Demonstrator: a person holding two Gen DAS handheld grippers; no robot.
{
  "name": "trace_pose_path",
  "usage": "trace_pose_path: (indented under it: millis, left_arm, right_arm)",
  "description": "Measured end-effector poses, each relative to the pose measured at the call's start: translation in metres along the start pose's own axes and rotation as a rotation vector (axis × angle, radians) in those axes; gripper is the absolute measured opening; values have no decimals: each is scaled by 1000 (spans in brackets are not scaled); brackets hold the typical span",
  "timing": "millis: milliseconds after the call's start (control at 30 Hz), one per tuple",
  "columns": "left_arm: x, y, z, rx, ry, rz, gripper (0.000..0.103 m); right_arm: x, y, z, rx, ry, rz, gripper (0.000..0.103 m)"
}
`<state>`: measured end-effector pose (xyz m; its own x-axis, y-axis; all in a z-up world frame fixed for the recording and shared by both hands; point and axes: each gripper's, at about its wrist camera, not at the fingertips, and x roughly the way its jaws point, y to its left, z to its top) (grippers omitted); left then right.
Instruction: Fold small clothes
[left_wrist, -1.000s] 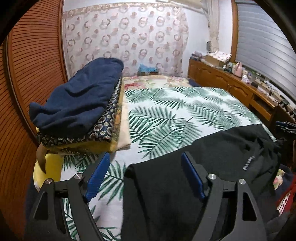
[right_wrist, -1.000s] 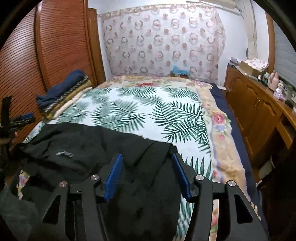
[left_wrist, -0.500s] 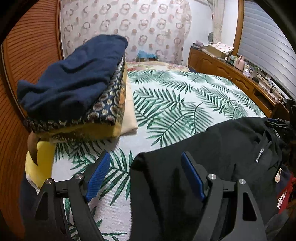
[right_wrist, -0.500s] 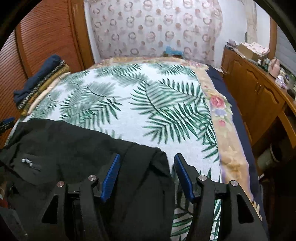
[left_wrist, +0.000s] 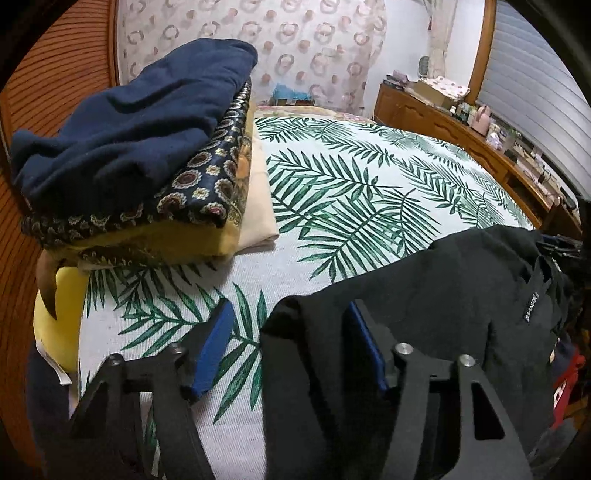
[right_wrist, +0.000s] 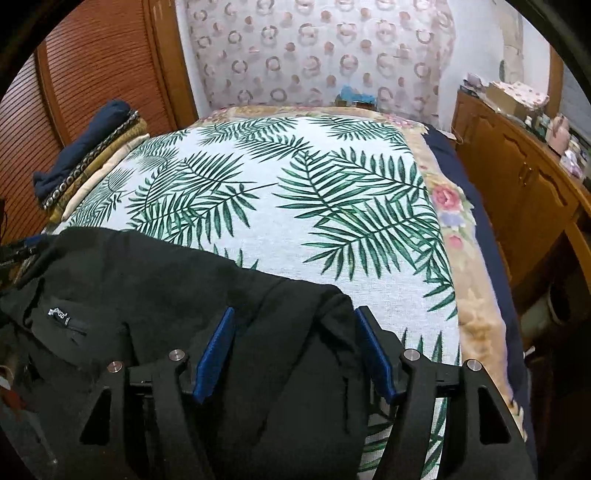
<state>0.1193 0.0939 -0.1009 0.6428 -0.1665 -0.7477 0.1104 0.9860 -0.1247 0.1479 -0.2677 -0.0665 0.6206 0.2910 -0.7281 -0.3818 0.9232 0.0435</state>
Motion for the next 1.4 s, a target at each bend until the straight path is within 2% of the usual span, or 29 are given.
trace_pose_path:
  millis: [67,133,167,200,233,333,467,633,833,967,1200,1400]
  left_arm:
    - [0,-2,1,4,5,-16,50]
    - [0,-4,1,9,8,-31,39]
    - [0,-5,0,15,10,-32,29]
    - [-1,-7,0,28,9,-26,14]
    - [-1,-10,0,38,14,-28,13]
    - [-12,-18,1,51,-7,-15,11]
    - [-56,-27,4,46,-112,-39,10]
    - [-120,-39,7,56,-264,-61,9]
    - [-195,-59,5,81,-439,-88,9]
    - [-235,-59,9,85,-533,-82,9]
    - [-276,-56,22,83,-645,-83,9]
    - [-303,-59,39,101,-727,-87,9]
  right_arm:
    - [1,2,1,-10,6,4,63]
    - [1,5,2,-15,10,19,53]
    - [0,6,2,-18,12,30,49]
    - [0,7,2,-19,13,41,41]
    - [-1,8,2,-14,13,51,29]
    - [-4,9,-1,-7,-3,77,16]
    - [-33,10,-8,9,-84,99,13]
    - [-98,18,-18,-4,-218,108,12]
    - [-172,27,-29,-19,-335,104,11]
    - [-227,34,-33,-60,-414,77,11]
    - [-296,32,-41,-77,-537,47,11]
    - [-337,35,-44,-106,-621,30,11]
